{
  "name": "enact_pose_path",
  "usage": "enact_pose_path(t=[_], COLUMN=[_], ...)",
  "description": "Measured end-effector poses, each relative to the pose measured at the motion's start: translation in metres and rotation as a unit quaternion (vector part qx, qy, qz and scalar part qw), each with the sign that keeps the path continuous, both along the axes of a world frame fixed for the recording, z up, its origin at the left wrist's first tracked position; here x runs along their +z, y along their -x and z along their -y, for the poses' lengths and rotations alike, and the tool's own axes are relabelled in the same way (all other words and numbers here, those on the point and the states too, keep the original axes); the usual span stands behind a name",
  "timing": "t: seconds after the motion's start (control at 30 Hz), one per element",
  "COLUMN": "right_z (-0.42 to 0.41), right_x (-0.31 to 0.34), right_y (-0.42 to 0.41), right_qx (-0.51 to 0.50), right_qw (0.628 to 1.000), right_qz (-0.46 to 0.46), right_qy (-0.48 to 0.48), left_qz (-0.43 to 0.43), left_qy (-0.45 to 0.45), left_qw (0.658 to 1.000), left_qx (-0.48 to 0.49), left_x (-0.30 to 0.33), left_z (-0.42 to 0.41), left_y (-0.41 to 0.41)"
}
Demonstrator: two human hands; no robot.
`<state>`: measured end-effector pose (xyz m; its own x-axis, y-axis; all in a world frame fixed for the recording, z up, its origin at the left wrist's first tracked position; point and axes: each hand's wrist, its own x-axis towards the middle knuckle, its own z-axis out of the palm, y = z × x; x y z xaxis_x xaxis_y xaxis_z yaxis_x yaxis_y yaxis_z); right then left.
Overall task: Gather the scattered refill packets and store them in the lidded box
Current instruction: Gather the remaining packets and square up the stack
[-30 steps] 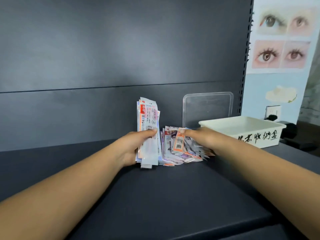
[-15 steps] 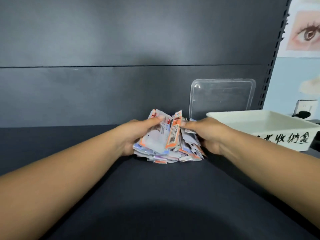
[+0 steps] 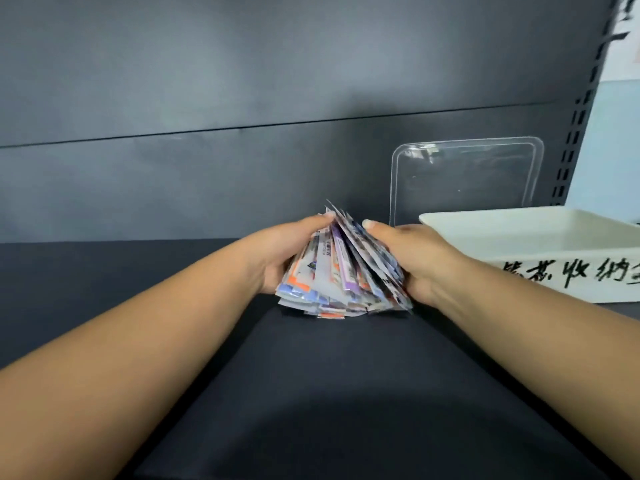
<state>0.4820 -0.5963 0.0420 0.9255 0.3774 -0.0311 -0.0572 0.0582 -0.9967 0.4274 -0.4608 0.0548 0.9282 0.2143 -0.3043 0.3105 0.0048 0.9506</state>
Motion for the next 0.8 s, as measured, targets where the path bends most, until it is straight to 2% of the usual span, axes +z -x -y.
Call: enact_pose_path(t=[0.2, 0.3, 0.43, 0.57, 0.7, 0.8], right_z=[-0.005, -0.006, -0.008, -0.003, 0.000, -0.002], right_x=[-0.006, -0.006, -0.005, 0.001, 0.003, 0.001], right_y=[0.004, 0.009, 0.010, 0.003, 0.005, 0.004], right_qx=[-0.023, -0.006, 0.016, 0.008, 0.090, 0.111], right_qw=[0.992, 0.993, 0.999, 0.998, 0.989, 0.986], right_qz=[0.081, 0.095, 0.045, -0.043, -0.119, -0.123], right_qy=[0.090, 0.073, 0.020, -0.038, -0.002, 0.014], left_qz=[0.008, 0.017, 0.021, 0.017, 0.013, 0.014], left_qy=[0.025, 0.048, 0.064, 0.070, 0.073, 0.104], left_qw=[1.000, 0.999, 0.998, 0.997, 0.997, 0.993], left_qx=[-0.002, -0.009, -0.002, 0.014, -0.015, -0.050], left_x=[-0.001, -0.004, -0.011, -0.015, -0.011, -0.009], left_z=[-0.003, -0.004, -0.009, -0.015, -0.012, -0.005], left_y=[-0.004, -0.002, 0.000, -0.001, -0.002, 0.001])
